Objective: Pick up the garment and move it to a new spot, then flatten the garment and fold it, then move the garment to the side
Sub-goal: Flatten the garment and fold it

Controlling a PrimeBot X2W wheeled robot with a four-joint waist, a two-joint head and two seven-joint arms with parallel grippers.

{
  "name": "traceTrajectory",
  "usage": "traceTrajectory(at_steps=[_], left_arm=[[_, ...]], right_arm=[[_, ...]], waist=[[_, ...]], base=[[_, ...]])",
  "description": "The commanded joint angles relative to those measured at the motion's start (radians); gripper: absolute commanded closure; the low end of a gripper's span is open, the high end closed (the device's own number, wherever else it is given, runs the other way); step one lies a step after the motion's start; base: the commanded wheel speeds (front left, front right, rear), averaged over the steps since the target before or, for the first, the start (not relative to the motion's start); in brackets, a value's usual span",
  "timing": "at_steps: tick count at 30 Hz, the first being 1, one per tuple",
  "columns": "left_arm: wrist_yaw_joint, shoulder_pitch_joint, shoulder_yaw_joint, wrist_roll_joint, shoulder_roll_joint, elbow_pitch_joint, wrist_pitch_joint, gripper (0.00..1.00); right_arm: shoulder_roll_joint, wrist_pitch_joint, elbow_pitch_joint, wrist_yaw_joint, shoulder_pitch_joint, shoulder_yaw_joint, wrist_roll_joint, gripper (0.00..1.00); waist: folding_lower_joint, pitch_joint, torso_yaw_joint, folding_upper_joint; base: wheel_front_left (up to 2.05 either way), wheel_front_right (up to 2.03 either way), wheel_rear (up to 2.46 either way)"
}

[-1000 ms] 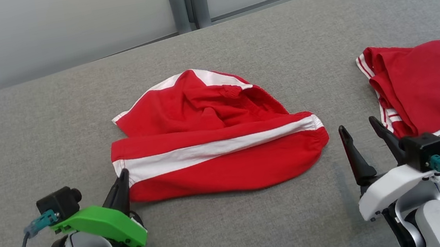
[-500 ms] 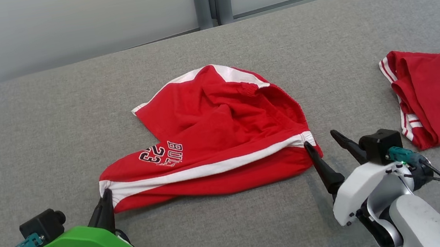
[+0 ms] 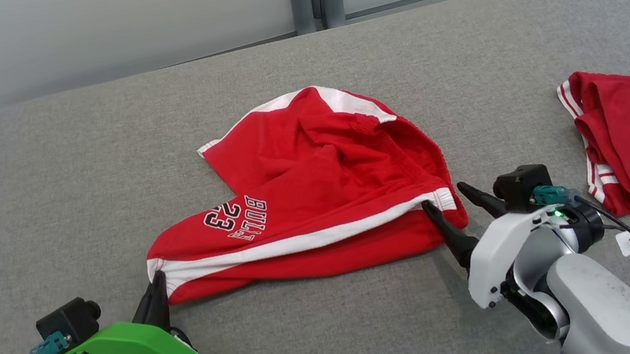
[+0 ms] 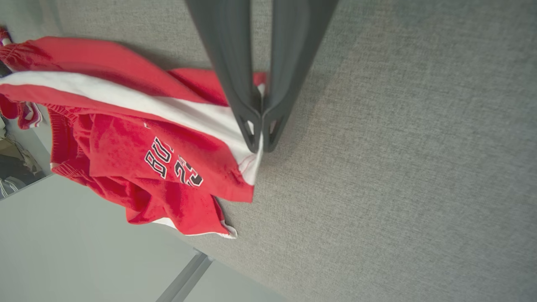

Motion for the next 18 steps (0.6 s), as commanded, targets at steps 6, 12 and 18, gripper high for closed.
traceTrajectory(at_steps=[6, 12, 18], left_arm=[[-0.011, -0.027, -0.011, 0.006, -0.003, 0.018, -0.009, 1.0], [-0.015, -0.028, -0.019, 0.005, -0.004, 0.029, -0.017, 1.0], [-0.013, -0.015, -0.007, 0.006, -0.001, -0.008, -0.05, 1.0]], right_arm=[[-0.02, 0.01, 0.05, 0.0, -0.058, 0.066, 0.056, 0.25], [-0.04, -0.019, 0.061, 0.0, -0.086, 0.105, 0.093, 1.0], [-0.056, -0.048, 0.003, 0.0, -0.069, 0.093, 0.113, 1.0]], waist=[[0.0, 0.004, 0.015, 0.0031], [0.0, -0.005, 0.015, 0.0031], [0.0, -0.03, 0.007, 0.0031]], base=[[0.0, 0.0, 0.0], [0.0, 0.0, 0.0], [0.0, 0.0, 0.0]])
